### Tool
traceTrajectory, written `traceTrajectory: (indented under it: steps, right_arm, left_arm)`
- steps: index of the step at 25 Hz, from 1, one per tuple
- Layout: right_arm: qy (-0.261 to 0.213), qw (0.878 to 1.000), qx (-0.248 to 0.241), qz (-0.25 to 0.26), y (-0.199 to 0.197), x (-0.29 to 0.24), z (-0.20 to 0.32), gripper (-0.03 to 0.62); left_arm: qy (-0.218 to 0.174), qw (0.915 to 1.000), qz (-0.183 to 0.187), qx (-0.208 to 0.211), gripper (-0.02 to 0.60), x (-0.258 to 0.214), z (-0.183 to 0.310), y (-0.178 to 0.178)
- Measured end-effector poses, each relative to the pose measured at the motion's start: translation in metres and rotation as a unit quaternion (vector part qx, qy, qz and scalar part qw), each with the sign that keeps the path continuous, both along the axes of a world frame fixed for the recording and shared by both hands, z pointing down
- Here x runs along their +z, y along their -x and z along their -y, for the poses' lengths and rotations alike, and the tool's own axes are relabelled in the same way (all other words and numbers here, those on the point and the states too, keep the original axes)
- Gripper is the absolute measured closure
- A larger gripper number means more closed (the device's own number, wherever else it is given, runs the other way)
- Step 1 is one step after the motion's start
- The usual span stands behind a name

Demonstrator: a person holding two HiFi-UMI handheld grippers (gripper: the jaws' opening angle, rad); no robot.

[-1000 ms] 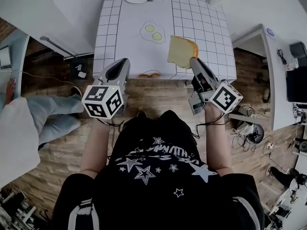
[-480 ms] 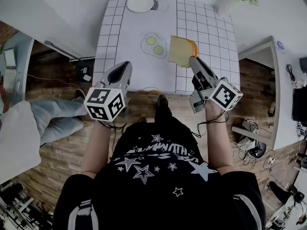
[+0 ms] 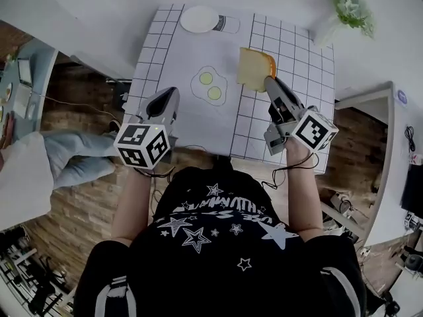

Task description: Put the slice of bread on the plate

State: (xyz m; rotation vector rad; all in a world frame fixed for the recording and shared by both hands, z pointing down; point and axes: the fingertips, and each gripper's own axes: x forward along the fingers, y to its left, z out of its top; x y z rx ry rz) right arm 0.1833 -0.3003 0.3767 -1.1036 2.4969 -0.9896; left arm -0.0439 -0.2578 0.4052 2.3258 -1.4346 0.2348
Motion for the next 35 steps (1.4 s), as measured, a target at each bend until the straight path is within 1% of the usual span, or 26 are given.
traceTrajectory:
  steps: [2,6,10,12,15,17,19,25,27,30,35]
  right_arm:
    - [0.0,1.0,-0.012,0.002,-0.002,0.002,0.011,0.497]
    - [0.003,0.999,-0.041,0.017,0.009,0.006,0.029,0.497]
    - [0.016,0.998,-0.056,0.017,0.025,0.018,0.039,0.497]
    - [0.018,0.998,-0.063,0.022,0.036,0.021,0.045,0.497]
    - [0.03,0.997,-0.06,0.021,0.047,0.026,0.054,0.497]
    - [0.034,0.998,-0.054,0.018,0.051,0.026,0.06,0.497]
    - [0.03,0.999,-0.043,0.005,0.053,0.023,0.069,0.497]
    - [0.03,0.999,0.008,-0.025,0.06,0.022,0.112,0.497]
    - [0.022,0.999,0.016,-0.045,0.068,0.021,0.126,0.497]
    - [0.009,0.996,0.017,-0.089,0.084,0.019,0.146,0.497]
    - [-0.008,0.987,0.011,-0.161,0.112,0.025,0.185,0.497]
  left_arm:
    - [-0.003,0.9998,0.003,-0.019,0.572,-0.003,0.006,0.002]
    - [-0.007,0.9983,0.012,-0.056,0.572,-0.008,0.011,0.01]
    - [-0.001,0.9973,0.018,-0.071,0.572,-0.006,0.006,0.02]
    - [-0.003,0.9965,0.023,-0.081,0.572,-0.006,0.008,0.031]
    - [-0.002,0.9957,0.02,-0.091,0.572,-0.002,0.015,0.047]
    - [0.0,0.996,0.015,-0.089,0.572,0.0,0.023,0.055]
    - [-0.002,0.9966,0.01,-0.082,0.572,-0.001,0.036,0.062]
    - [-0.016,0.9985,0.005,-0.053,0.572,-0.01,0.088,0.087]
    - [-0.021,0.9989,0.006,-0.041,0.572,-0.013,0.107,0.096]
    - [-0.026,0.9993,0.005,-0.028,0.572,-0.016,0.133,0.109]
    - [-0.023,0.9996,-0.003,-0.018,0.572,-0.01,0.166,0.131]
